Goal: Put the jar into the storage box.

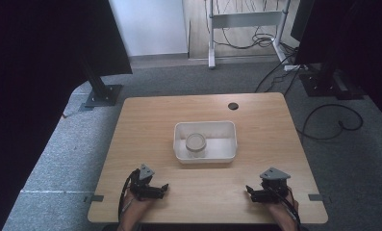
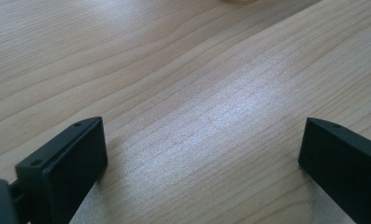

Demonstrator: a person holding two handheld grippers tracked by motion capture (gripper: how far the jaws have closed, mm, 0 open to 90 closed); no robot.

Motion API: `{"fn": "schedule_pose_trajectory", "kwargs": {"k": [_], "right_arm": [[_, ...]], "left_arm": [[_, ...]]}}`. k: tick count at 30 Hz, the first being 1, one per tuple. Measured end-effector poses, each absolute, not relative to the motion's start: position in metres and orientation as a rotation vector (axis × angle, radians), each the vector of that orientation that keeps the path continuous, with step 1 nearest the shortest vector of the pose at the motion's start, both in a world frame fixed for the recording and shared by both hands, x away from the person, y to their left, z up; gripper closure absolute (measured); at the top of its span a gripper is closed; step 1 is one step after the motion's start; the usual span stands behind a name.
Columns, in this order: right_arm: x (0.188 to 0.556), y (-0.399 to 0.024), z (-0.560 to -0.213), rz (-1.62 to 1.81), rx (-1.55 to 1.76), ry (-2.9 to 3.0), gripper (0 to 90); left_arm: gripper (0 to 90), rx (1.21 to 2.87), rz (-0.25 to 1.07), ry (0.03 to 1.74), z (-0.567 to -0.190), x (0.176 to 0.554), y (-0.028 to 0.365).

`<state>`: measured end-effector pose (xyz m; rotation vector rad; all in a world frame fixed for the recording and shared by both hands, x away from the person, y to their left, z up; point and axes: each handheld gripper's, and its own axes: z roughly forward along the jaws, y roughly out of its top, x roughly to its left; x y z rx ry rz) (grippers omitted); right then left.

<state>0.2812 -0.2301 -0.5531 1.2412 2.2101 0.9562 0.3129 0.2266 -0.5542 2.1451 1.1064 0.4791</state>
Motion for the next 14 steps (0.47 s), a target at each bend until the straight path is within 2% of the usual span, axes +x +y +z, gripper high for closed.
{"fn": "schedule_pose_trajectory", "kwargs": {"k": [14], "right_arm": [[0.267, -0.244, -0.56, 0.944, 1.301, 2.195, 4.4]], "left_arm": [[0.9, 2.145, 0.479, 1.108, -0.554, 0.313, 0.226]]}}
